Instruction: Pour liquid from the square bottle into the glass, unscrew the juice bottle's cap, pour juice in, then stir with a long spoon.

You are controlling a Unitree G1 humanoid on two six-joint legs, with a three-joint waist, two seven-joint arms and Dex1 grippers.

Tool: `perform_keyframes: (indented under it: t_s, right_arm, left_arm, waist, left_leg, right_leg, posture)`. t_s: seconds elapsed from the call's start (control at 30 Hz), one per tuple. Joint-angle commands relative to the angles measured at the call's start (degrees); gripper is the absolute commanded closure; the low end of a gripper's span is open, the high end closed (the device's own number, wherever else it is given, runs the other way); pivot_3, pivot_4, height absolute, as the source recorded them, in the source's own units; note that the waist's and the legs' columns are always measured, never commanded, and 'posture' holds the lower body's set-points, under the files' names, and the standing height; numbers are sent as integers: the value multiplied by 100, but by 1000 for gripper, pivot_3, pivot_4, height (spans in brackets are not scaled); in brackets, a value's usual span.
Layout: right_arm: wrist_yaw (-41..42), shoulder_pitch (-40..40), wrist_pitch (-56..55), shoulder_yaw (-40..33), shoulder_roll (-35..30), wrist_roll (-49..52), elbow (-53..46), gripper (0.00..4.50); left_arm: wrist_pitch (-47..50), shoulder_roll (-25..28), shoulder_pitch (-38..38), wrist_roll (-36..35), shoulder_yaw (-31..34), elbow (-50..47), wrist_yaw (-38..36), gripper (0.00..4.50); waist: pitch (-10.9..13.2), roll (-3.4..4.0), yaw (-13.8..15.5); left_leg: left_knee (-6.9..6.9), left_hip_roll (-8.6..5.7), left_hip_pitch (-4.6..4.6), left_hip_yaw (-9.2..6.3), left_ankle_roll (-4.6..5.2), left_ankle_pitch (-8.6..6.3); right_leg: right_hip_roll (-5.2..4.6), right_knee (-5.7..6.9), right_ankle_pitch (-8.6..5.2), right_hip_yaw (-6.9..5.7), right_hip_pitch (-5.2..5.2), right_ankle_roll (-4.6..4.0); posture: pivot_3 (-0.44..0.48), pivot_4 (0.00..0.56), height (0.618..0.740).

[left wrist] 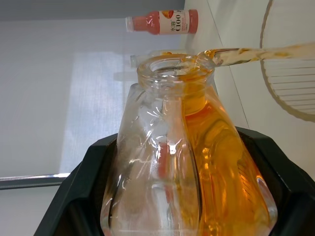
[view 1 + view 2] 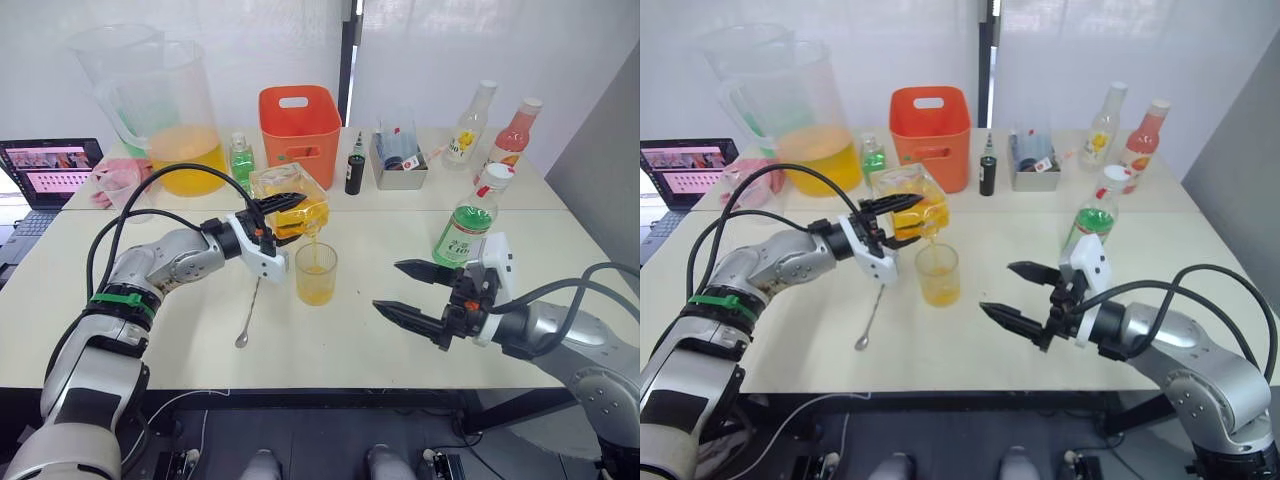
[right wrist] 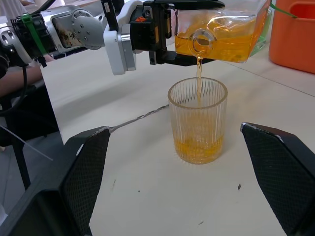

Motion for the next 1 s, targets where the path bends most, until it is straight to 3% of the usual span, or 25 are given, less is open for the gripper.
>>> perform_keyframes:
  t_s: [0.03,0.4,0.6,1.0]
  right_arm:
    - [7,-94,-134,-59,3,23,-180,0]
    - [62,-173,-176,5,12,-154,-90,0]
    - [96,-212,-165,29,33,-219,-62,0]
    - [160,-333,-118,93,36,-255,9,0]
  left_arm:
    - [-68,66,-175,-483,200,-311,-42,1708]
    - [51,-119,53,-1311,236,-355,-780,1708]
    - [362,-291,210,-2062,341,-527,-1347,1708]
    - [1178,-378,369,-2788,590,-625,-1842,1708]
  waist:
    - [0,0,0]
    - [0,0,-3]
    - [0,0,6]
    - [0,0,-7]
  left_leg:
    - [0,0,0,0,0,0]
    - [0,0,1,0,-1,0]
    - [5,-1,-1,-1,-1,0]
    - [6,-1,1,-2,0,1]
  right_leg:
    - [0,0,0,0,0,0]
    - [0,1,0,1,0,0]
    - [0,2,0,1,0,0]
    - [0,6,0,1,0,0]
  posture:
    - [0,150,740]
    - [0,150,740]
    - [0,150,740]
    - [0,150,740]
